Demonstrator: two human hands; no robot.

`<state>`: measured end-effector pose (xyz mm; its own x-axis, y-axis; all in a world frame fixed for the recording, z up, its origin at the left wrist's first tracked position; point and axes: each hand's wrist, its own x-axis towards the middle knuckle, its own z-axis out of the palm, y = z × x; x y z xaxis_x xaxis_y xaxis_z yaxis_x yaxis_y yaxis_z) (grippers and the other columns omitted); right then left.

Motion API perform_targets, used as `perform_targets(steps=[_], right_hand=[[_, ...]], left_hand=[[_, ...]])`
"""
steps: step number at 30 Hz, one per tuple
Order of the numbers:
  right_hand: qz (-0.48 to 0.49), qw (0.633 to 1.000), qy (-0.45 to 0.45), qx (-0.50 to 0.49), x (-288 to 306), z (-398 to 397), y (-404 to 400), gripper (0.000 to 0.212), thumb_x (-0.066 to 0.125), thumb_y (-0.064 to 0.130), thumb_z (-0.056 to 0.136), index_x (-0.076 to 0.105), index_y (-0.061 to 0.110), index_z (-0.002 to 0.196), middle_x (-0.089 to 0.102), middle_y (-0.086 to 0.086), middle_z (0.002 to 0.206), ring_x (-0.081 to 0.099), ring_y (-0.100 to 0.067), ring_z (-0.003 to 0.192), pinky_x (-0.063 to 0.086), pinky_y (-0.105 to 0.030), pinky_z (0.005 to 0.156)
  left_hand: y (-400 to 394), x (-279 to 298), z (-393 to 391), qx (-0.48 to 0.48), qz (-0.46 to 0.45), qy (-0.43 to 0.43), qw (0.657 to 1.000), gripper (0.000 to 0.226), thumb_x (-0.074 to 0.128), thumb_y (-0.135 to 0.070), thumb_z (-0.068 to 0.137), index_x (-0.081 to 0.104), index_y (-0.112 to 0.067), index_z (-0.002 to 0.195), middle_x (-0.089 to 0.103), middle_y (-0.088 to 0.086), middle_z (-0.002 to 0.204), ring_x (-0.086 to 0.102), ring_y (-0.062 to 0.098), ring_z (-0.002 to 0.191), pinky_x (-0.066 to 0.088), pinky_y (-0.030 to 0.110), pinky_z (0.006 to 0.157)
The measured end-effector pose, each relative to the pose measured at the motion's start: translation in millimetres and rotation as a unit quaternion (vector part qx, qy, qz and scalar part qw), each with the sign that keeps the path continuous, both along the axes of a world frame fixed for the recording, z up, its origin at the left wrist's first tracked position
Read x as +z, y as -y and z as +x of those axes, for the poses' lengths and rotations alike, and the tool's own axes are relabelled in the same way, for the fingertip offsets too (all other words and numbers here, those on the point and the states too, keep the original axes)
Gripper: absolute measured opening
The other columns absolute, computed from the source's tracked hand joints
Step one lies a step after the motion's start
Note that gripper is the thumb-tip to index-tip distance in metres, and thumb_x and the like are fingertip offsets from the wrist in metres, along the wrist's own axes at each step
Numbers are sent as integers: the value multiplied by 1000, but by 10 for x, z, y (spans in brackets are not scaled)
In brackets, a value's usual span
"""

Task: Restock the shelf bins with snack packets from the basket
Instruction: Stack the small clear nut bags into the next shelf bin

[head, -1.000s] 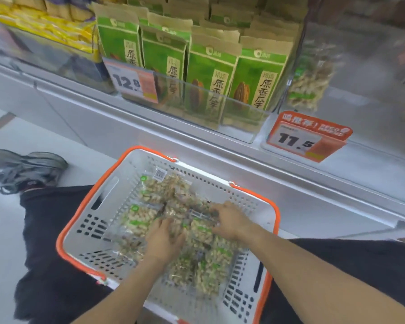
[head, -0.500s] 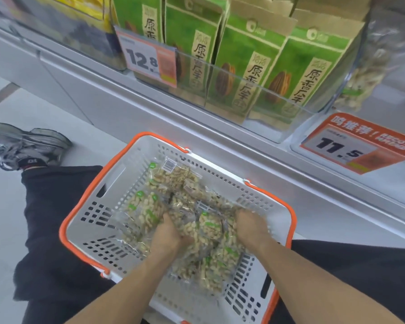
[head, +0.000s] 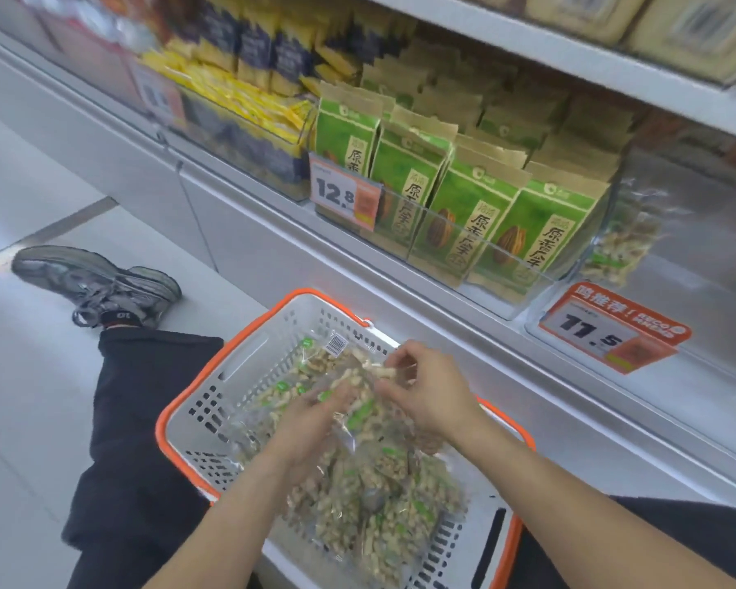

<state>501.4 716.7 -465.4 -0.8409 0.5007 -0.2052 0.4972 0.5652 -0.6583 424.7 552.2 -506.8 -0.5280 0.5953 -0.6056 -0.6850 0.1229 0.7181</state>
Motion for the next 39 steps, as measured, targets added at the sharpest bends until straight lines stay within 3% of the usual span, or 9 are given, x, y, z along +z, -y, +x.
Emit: perform_targets(steps=[3, 9, 14, 19, 22, 28, 31, 34, 39], right_hand=[[31, 996, -71, 52, 414, 33, 90, 30, 86, 30, 71, 62, 28, 89, 63, 15, 90, 59, -4, 89, 49, -24, 77], [28, 964, -84, 252, 755, 135, 253, 24, 86, 34, 69, 67, 25, 80, 63, 13, 92, 56, -3, 85, 48, -19, 77], [77, 985, -62, 143, 899, 139, 113, 30, 84, 36, 69, 57, 26, 76, 62, 10, 72, 57, -5, 68, 43, -19, 59], [30, 996, 7, 79, 1059, 250, -110, 87, 85, 59, 64, 37, 38, 133, 42, 21, 123, 52, 2, 102, 49, -27, 86], [10, 994, 9, 104, 1219, 311, -246, 76, 86, 52, 67, 44, 39, 130, 54, 19, 116, 62, -1, 88, 54, -24, 73], [-18, 997, -58, 52, 1448, 404, -431, 55, 86, 49, 65, 52, 33, 105, 60, 12, 98, 67, -8, 74, 60, -40, 67], [36, 995, -57, 73, 1510, 482, -501, 73, 86, 54, 62, 45, 38, 120, 55, 20, 122, 59, 3, 101, 57, -34, 83], [12, 992, -29, 123, 1633, 593, -579, 109, 91, 53, 57, 25, 52, 144, 43, 29, 139, 48, 5, 121, 53, -32, 92], [35, 987, -7, 154, 1810, 711, -652, 88, 93, 55, 51, 53, 50, 129, 63, 27, 117, 59, 7, 99, 54, -30, 87]], left_hand=[[-22, 354, -66, -7, 115, 6, 993, 47, 54, -44, 97, 58, -18, 136, 64, 8, 132, 59, 47, 115, 42, 67, 101], [-53, 658, -3, 41, 101, -105, 988, 60, 88, -38, 65, 69, 0, 107, 72, 23, 101, 69, 40, 95, 53, 53, 89], [-13, 550, 56, 22, 42, -179, 983, 75, 90, -55, 60, 64, -15, 118, 73, 16, 108, 69, 33, 96, 50, 58, 96], [-122, 735, 113, -6, 51, -185, 981, 83, 87, -54, 64, 51, -11, 126, 72, 13, 111, 69, 28, 90, 54, 41, 80], [-172, 941, 145, -82, 69, -248, 963, 74, 87, -44, 67, 49, -16, 124, 74, 10, 100, 70, 16, 73, 53, 23, 61], [-329, 1175, 217, -134, 90, -306, 938, 77, 88, 1, 66, 45, -15, 128, 69, 7, 118, 68, 26, 109, 56, 39, 89], [-385, 1236, 229, -135, 82, -342, 926, 68, 81, 13, 71, 50, -13, 125, 70, 7, 113, 68, 28, 106, 56, 46, 91], [-413, 1359, 212, -186, 85, -378, 903, 70, 77, 12, 71, 52, -18, 129, 70, 9, 112, 68, 29, 104, 54, 52, 93], [-577, 1542, 216, -223, 117, -407, 878, 79, 83, -1, 68, 44, -16, 134, 65, 7, 118, 66, 26, 109, 54, 49, 93]])
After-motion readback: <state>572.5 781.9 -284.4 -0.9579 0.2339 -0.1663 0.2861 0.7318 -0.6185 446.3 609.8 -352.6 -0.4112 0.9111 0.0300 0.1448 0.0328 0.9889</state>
